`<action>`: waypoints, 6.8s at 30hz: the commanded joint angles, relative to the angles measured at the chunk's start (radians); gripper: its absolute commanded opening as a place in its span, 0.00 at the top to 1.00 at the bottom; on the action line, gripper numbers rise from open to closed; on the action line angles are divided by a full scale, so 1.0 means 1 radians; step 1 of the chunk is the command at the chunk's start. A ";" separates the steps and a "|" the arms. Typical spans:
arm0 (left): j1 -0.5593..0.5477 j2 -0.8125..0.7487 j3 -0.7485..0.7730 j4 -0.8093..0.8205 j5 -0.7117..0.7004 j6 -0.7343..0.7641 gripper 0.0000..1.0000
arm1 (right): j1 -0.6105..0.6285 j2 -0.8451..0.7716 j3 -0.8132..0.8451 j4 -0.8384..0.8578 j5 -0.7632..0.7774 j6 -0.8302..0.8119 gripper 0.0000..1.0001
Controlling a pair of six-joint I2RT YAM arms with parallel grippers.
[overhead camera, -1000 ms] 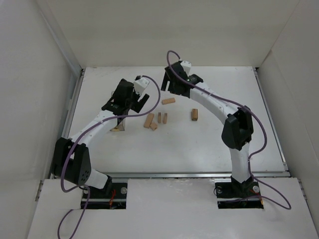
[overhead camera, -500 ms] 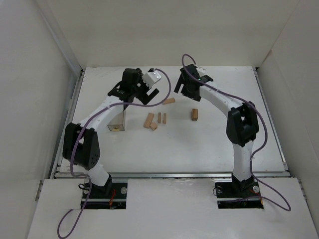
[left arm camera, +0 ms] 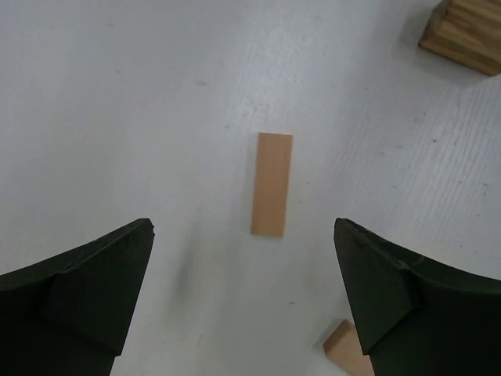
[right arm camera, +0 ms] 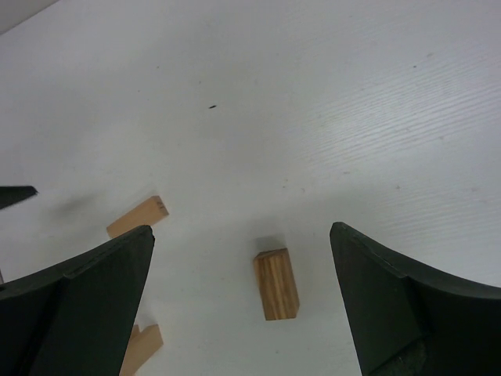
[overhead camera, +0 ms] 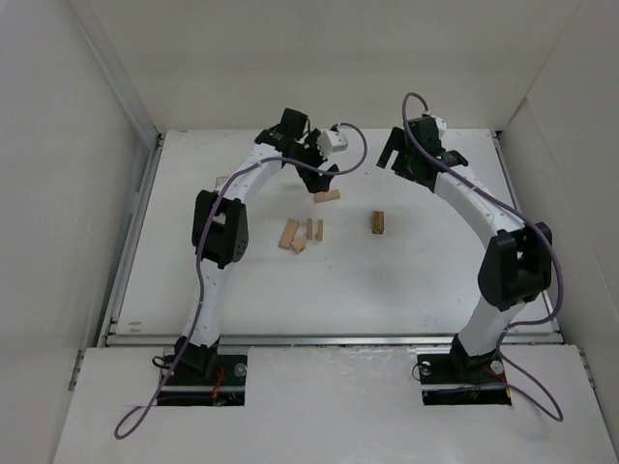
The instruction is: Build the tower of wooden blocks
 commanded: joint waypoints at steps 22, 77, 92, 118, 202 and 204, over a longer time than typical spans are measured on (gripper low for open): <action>-0.043 0.221 0.130 -0.118 -0.196 -0.119 0.35 | -0.066 -0.071 -0.076 0.120 -0.089 -0.046 0.00; -0.128 -0.255 -0.118 -0.114 -0.014 0.124 1.00 | -0.120 -0.046 -0.164 0.434 -0.933 -0.101 0.20; -0.137 -0.292 -0.146 -0.105 -0.005 0.096 1.00 | -0.071 -0.008 -0.176 0.398 -0.888 -0.110 0.30; -0.137 -0.301 -0.164 -0.057 0.015 0.049 1.00 | -0.062 0.070 -0.136 0.396 -0.990 -0.119 0.52; 0.174 -0.721 -0.740 0.373 -1.002 -0.768 0.00 | 0.461 0.213 0.038 -0.173 0.115 0.121 1.00; 0.174 -0.730 -0.740 0.373 -1.002 -0.768 0.00 | 0.461 0.222 0.057 -0.182 0.115 0.121 1.00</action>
